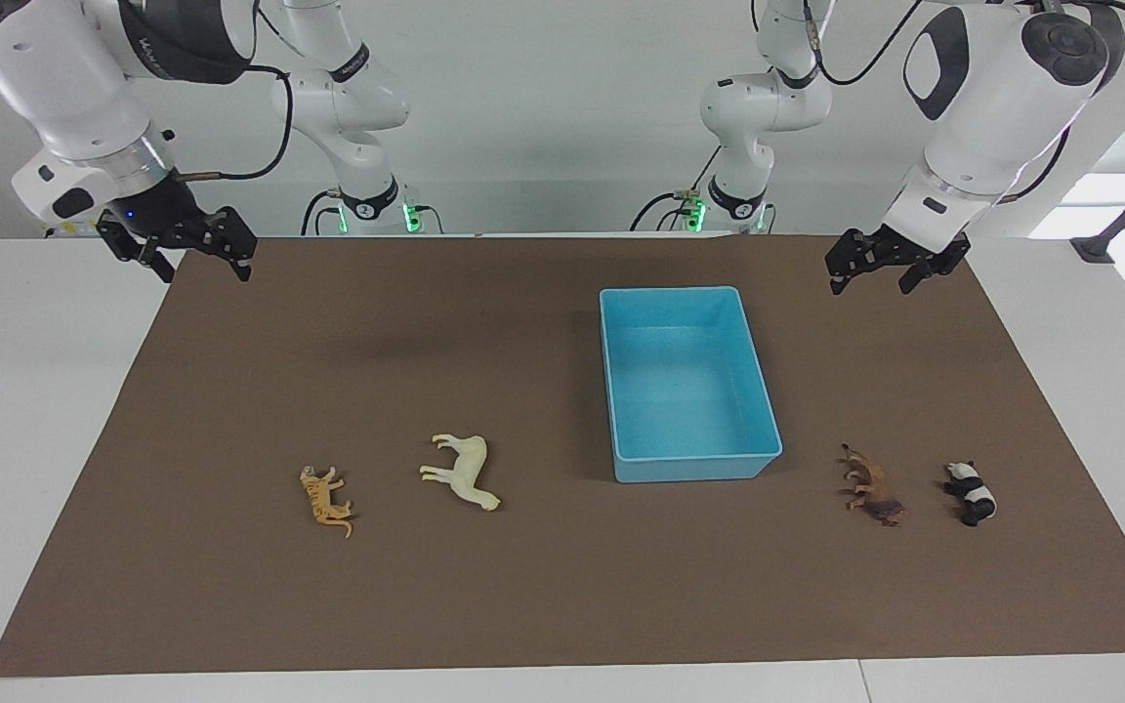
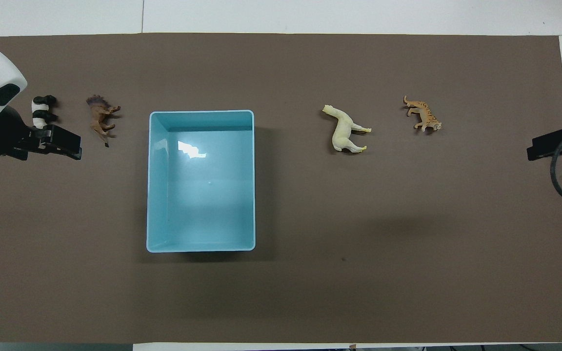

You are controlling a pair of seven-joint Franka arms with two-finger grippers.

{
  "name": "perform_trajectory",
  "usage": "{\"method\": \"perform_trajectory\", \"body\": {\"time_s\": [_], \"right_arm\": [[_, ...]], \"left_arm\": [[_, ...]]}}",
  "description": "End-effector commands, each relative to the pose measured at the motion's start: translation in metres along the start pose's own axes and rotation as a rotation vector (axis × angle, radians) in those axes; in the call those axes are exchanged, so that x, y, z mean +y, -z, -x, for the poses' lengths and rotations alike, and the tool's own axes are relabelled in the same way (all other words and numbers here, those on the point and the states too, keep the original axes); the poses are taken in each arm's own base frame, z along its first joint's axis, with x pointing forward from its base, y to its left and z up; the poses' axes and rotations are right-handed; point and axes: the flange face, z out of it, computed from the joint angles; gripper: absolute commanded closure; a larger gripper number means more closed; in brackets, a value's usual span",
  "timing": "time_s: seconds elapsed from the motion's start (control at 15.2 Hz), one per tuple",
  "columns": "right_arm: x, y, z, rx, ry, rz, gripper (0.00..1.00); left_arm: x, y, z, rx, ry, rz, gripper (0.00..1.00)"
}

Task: Put all toys into storage box
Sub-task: 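Grasp the brown horse with the left gripper while the right gripper grasps the cream horse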

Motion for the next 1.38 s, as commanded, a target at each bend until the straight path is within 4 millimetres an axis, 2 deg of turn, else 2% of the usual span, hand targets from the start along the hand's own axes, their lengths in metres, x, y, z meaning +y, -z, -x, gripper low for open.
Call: {"method": "perform_trajectory", "body": {"time_s": [0.0, 0.26, 0.46, 0.53, 0.59, 0.72, 0.79, 0.92, 1.05, 1.12, 1.18, 1.32], "right_arm": [[0.001, 0.003, 0.005, -0.001, 0.017, 0.009, 0.00], [0.006, 0.004, 0.006, 0.004, 0.006, 0.007, 0.00], [0.002, 0.005, 0.005, 0.011, 0.014, 0.011, 0.00], [-0.001, 0.004, 0.003, 0.024, 0.009, 0.009, 0.00], [-0.007, 0.002, -0.001, 0.045, -0.016, 0.012, 0.00], [-0.043, -0.011, -0.013, 0.040, 0.019, 0.015, 0.00], [-0.053, -0.020, -0.021, 0.040, 0.033, 0.014, 0.00], [-0.091, -0.048, -0.042, 0.044, 0.041, 0.002, 0.00], [-0.141, -0.077, -0.059, 0.066, 0.020, 0.001, 0.00], [-0.167, -0.093, -0.065, 0.076, -0.005, -0.005, 0.00], [-0.182, -0.107, -0.072, 0.084, -0.047, -0.020, 0.00], [-0.212, -0.134, -0.083, 0.092, -0.084, -0.069, 0.00]], "left_arm": [[-0.004, 0.001, 0.009, 0.011, 0.003, -0.003, 0.00], [-0.006, 0.000, 0.009, 0.010, 0.008, 0.017, 0.00], [-0.006, -0.006, 0.009, 0.010, 0.025, 0.016, 0.00], [-0.008, -0.010, 0.009, 0.030, 0.027, 0.010, 0.00], [-0.010, -0.016, 0.000, 0.115, 0.033, 0.012, 0.00], [-0.032, -0.064, -0.025, 0.178, 0.059, 0.018, 0.00], [-0.036, -0.095, -0.046, 0.186, 0.059, 0.027, 0.00], [-0.046, -0.143, -0.075, 0.224, 0.074, 0.039, 0.00], [-0.050, -0.187, -0.086, 0.277, 0.084, 0.046, 0.00], [-0.055, -0.216, -0.096, 0.293, 0.106, 0.054, 0.00], [-0.057, -0.237, -0.105, 0.305, 0.111, 0.060, 0.00], [-0.065, -0.252, -0.111, 0.326, 0.106, 0.054, 0.00]]}}
